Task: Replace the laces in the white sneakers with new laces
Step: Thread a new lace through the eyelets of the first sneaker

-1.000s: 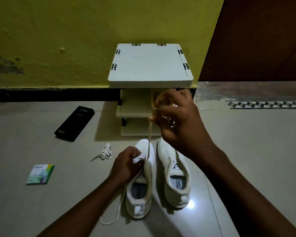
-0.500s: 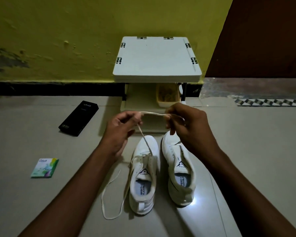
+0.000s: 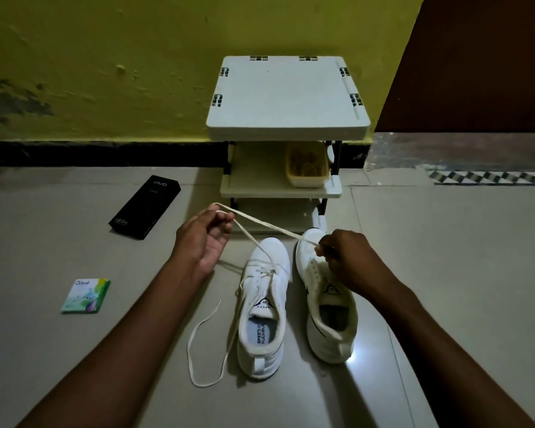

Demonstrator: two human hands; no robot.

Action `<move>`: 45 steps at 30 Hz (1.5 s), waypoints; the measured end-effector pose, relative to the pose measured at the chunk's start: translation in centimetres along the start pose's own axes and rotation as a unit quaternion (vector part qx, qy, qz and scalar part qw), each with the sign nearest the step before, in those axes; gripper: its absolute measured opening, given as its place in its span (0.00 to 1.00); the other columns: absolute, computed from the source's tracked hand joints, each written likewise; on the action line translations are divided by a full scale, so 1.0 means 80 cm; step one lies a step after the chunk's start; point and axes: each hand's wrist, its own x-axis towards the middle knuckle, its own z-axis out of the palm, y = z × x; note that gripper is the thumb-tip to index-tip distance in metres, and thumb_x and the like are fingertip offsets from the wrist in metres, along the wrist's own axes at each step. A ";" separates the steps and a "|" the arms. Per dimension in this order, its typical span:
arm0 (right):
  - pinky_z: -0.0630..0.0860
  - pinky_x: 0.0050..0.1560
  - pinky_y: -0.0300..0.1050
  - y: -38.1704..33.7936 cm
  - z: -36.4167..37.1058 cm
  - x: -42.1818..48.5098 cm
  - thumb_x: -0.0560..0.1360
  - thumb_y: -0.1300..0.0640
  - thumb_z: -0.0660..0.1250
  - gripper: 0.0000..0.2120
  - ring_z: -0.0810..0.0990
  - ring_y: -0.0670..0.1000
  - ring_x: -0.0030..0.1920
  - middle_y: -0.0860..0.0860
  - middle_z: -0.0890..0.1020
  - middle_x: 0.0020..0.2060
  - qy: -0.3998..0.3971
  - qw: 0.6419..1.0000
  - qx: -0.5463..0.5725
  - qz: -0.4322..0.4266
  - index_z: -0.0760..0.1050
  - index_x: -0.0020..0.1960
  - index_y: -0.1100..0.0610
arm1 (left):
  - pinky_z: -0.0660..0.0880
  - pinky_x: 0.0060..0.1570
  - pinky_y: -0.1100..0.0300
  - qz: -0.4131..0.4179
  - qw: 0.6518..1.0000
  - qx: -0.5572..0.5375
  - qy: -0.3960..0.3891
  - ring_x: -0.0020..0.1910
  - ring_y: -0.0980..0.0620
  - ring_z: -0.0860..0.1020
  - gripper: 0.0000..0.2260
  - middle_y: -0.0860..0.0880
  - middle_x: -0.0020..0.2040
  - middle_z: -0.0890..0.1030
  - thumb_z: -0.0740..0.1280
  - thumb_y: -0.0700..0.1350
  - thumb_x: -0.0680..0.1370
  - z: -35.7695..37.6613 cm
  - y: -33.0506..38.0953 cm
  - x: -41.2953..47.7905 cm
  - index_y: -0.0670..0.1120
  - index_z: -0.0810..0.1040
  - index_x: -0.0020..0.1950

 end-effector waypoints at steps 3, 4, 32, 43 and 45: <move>0.73 0.52 0.52 -0.005 0.005 -0.001 0.80 0.55 0.69 0.08 0.72 0.57 0.57 0.55 0.76 0.52 0.020 1.000 0.001 0.020 0.85 0.54 0.53 | 0.81 0.40 0.59 0.026 0.985 0.169 0.004 0.41 0.48 0.84 0.09 0.41 0.45 0.84 0.68 0.34 0.79 0.000 -0.014 -0.010 0.39 0.75 0.59; 0.72 0.52 0.49 -0.007 0.005 -0.001 0.79 0.55 0.69 0.07 0.73 0.58 0.56 0.55 0.76 0.51 0.026 0.999 0.013 0.021 0.86 0.53 0.54 | 0.80 0.39 0.58 0.039 0.963 0.265 0.014 0.41 0.48 0.83 0.13 0.40 0.48 0.84 0.70 0.34 0.77 -0.002 -0.020 -0.017 0.40 0.75 0.60; 0.71 0.33 0.28 -0.076 0.108 0.013 0.65 0.70 0.76 0.08 0.80 0.39 0.33 0.49 0.85 0.31 0.057 0.955 0.288 0.045 0.82 0.35 0.58 | 0.81 0.51 0.50 0.002 0.881 0.472 -0.015 0.43 0.45 0.84 0.11 0.46 0.38 0.87 0.71 0.34 0.72 -0.076 -0.088 -0.031 0.49 0.87 0.38; 0.79 0.40 0.52 -0.071 0.135 0.017 0.65 0.66 0.72 0.08 0.83 0.53 0.36 0.52 0.82 0.31 0.078 0.959 0.274 -0.013 0.76 0.35 0.56 | 0.80 0.54 0.50 -0.014 0.907 0.419 -0.024 0.47 0.42 0.85 0.11 0.40 0.43 0.87 0.68 0.29 0.75 -0.081 -0.094 -0.027 0.41 0.87 0.45; 0.79 0.39 0.52 -0.074 0.141 0.015 0.67 0.63 0.71 0.06 0.82 0.53 0.35 0.52 0.81 0.31 0.086 0.960 0.265 -0.024 0.76 0.36 0.56 | 0.80 0.56 0.48 -0.014 0.909 0.417 -0.026 0.48 0.41 0.85 0.10 0.40 0.44 0.87 0.68 0.29 0.75 -0.082 -0.093 -0.027 0.41 0.87 0.46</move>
